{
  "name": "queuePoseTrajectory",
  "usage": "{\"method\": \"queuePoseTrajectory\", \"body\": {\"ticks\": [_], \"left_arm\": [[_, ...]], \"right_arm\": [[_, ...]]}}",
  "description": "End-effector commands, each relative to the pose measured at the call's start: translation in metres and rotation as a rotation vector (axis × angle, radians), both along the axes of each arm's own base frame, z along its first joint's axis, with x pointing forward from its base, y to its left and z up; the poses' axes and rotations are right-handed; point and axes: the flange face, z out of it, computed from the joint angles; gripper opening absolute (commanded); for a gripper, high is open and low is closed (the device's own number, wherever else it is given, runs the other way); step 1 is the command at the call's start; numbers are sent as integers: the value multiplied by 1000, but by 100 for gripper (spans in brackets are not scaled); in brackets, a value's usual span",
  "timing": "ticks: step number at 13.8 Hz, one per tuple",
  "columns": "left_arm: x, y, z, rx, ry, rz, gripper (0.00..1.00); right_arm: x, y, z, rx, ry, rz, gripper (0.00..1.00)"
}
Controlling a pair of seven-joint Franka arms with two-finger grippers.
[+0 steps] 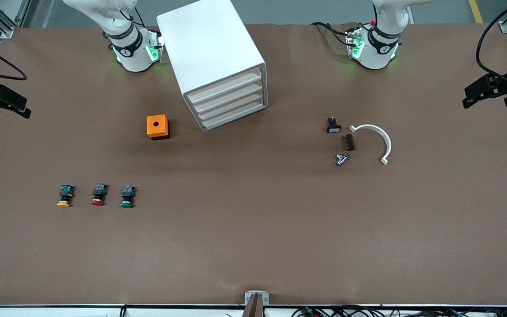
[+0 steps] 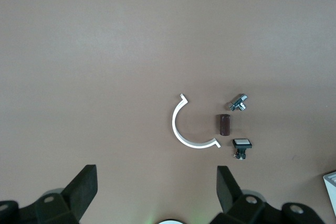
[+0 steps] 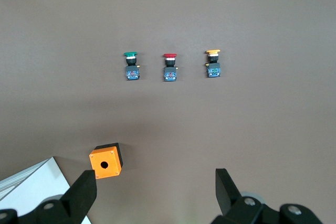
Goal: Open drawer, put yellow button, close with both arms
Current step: 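Move both grippers out from the rest pose toward the table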
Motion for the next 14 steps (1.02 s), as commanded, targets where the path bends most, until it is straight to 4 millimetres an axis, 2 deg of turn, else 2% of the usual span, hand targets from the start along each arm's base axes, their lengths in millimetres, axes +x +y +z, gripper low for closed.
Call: {"method": "queuePoseTrajectory", "body": {"ticks": [1, 6, 9, 11, 14], "left_arm": [[4, 6, 6, 18, -10, -1, 100], [4, 12, 6, 15, -11, 2, 100], [5, 18, 4, 16, -7, 11, 100], [12, 22, -10, 24, 27, 21, 100], [36, 29, -57, 33, 108, 30, 100]], "right_arm": [[-2, 2, 2, -19, 2, 10, 100], [-1, -6, -1, -20, 6, 0, 100], [9, -28, -19, -20, 33, 17, 100], [18, -48, -38, -15, 61, 27, 100], [34, -79, -72, -18, 88, -5, 100]]}}
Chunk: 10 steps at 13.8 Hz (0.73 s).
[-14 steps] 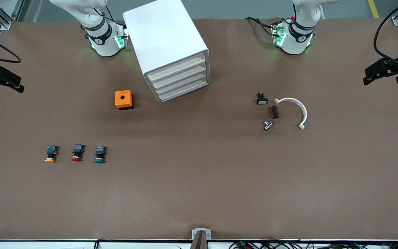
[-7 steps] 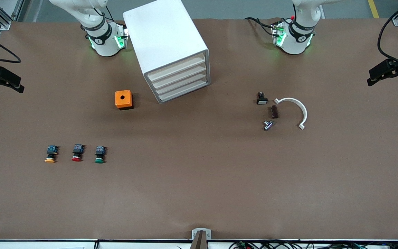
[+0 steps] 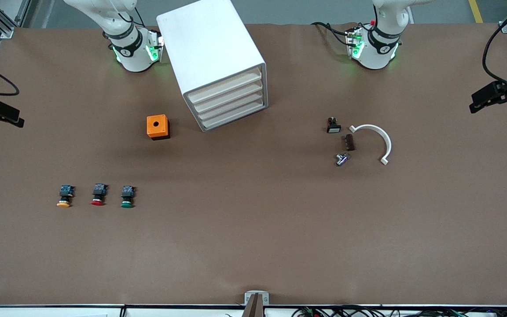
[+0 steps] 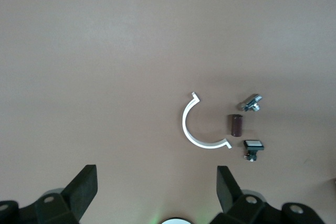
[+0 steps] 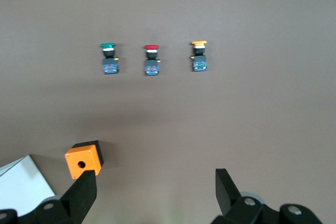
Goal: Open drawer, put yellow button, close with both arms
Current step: 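Move both grippers out from the rest pose toward the table, then grasp the yellow button with the right gripper while the left gripper nears the cabinet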
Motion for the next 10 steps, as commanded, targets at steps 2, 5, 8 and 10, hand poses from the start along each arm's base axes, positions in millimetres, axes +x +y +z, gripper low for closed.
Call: {"method": "queuePoseTrajectory", "body": {"ticks": [2, 5, 8, 10], "left_arm": [[33, 3, -59, 2, 99, 51, 100], [57, -4, -96, 9, 143, 281, 100], [81, -11, -147, 50, 212, 629, 100], [87, -17, -178, 53, 274, 749, 100]], "right_arm": [[23, -30, -39, -90, 26, 18, 100], [33, -37, -75, -136, 35, 43, 100], [40, -56, -129, -129, 21, 71, 100], [41, -64, -168, -130, -36, 89, 100]]}}
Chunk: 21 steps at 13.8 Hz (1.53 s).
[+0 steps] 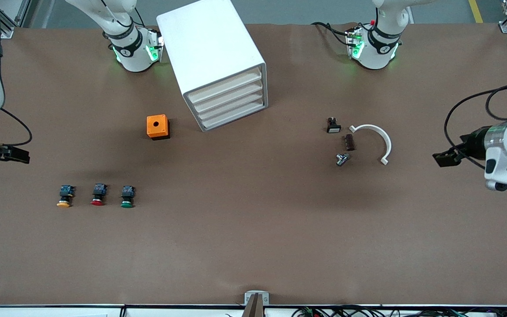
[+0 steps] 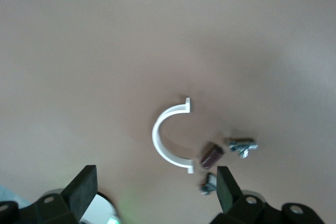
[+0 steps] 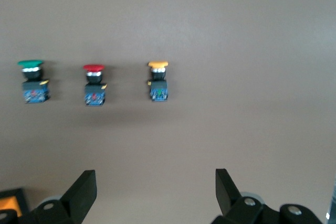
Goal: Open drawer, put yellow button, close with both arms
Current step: 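Grasp the yellow button with the right gripper while the left gripper nears the cabinet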
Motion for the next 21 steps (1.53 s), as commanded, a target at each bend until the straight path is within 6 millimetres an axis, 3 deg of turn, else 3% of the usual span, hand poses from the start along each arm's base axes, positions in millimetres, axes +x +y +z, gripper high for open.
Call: {"method": "queuePoseTrajectory", "body": {"ticks": [1, 4, 6, 8, 10, 13, 16, 18, 21], "left_arm": [[12, -9, -22, -21, 51, 138, 100], [8, -26, -49, 27, 179, 409, 100], [6, -58, -60, 86, 246, 595, 100], [0, -92, -63, 111, 306, 648, 100], [-9, -124, -69, 144, 403, 754, 100], [-21, -195, -79, 226, 558, 978, 100], [-46, -265, -95, 305, 624, 976, 100], [-57, -297, -115, 364, 728, 1040, 100], [-61, -317, -117, 311, 888, 1051, 100]], "right_arm": [[-5, -13, -48, -13, -41, 36, 100], [0, -28, -116, -3, -82, 67, 100], [5, -38, -161, 6, -100, 79, 100], [11, -40, -194, 10, -130, 86, 100], [13, -38, -213, 20, -121, 105, 100], [15, -36, -233, 30, -133, 109, 100], [12, -36, -242, 35, -129, 102, 100], [8, -39, -252, 66, -124, 52, 100], [0, -37, -262, 96, -109, 15, 100]]}}
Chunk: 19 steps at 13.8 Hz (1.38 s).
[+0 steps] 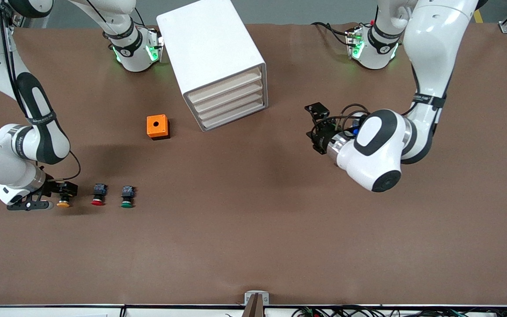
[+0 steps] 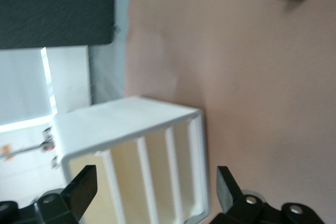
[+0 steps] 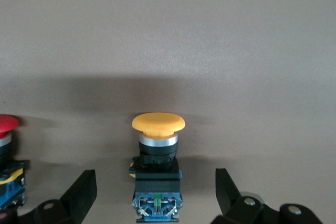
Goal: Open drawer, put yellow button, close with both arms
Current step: 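Hook the left gripper into the top drawer while the right gripper lifts the button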
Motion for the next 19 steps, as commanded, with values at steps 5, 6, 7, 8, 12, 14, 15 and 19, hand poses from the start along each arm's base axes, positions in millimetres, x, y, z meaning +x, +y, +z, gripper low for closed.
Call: {"method": "queuePoseTrajectory", "body": {"ticks": [5, 6, 7, 8, 12, 14, 15, 19], "left_arm": [[-25, -59, -31, -104, 214, 20, 100], [-39, -77, -36, -92, 225, -11, 100], [-49, -89, -46, -75, 248, -29, 100], [-63, -109, -58, -78, 275, -43, 100], [-83, -151, -65, -132, 331, 4, 98], [-94, -163, -71, -111, 343, -2, 96], [-100, -170, -74, -102, 344, -7, 91], [-114, -193, -85, -53, 346, 4, 85]], "right_arm": [[-14, -1, -18, 50, 25, -52, 76], [-14, -1, -17, 50, 26, -54, 65], [-14, -1, -17, 51, 28, -57, 53], [-14, 0, -16, 51, 29, -55, 43], [-10, 2, -7, 47, 16, -52, 0], [-7, 7, 0, 44, 4, -52, 0], [-4, 7, 14, 40, -16, -65, 0], [0, 36, 74, 40, 15, -104, 0]]}}
